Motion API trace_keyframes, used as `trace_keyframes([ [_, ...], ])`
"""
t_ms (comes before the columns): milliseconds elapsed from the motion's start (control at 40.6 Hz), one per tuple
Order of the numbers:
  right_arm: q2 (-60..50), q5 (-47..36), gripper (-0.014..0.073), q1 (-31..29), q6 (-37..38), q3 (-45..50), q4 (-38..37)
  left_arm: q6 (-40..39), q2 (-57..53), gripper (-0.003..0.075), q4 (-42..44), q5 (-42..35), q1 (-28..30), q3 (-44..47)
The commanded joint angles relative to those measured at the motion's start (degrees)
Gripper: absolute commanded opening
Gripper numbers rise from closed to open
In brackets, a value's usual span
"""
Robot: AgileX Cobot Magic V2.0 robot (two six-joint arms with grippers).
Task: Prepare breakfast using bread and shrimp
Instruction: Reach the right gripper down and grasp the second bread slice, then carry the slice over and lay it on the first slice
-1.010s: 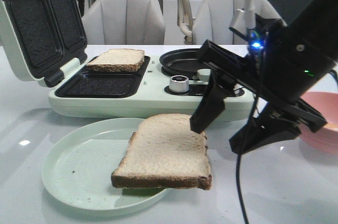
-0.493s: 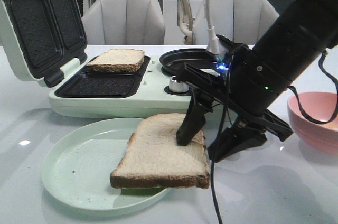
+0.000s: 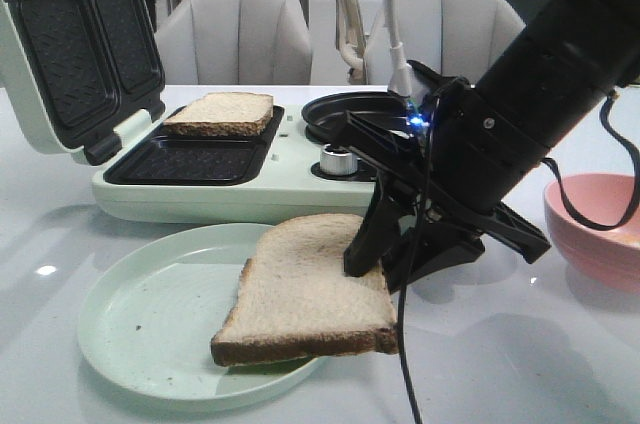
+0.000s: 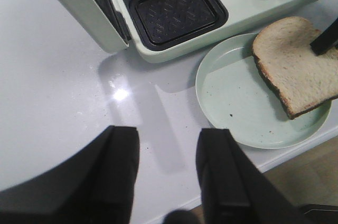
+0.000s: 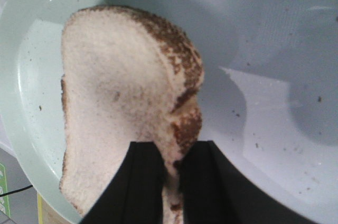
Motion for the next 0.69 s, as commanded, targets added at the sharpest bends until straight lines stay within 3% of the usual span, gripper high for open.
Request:
trace_keyframes([
  [0, -3.6, 1.1, 0.0042, -0.1, -1.9, -1.3, 0.9, -0.5, 0.1, 0.0328, -0.2, -4.2, 0.0, -1.6],
  [419, -18.2, 3.6, 0.0041, -0.1, -1.9, -1.3, 0.6, -0.5, 0.1, 0.0328, -0.1, -4.2, 0.0, -1.6],
  [665, -23.9, 0.1, 0.0041, 0.0, -2.0, -3.6, 2.8, -0.5, 0.1, 0.0328, -0.1, -4.6, 0.0, -1.6],
])
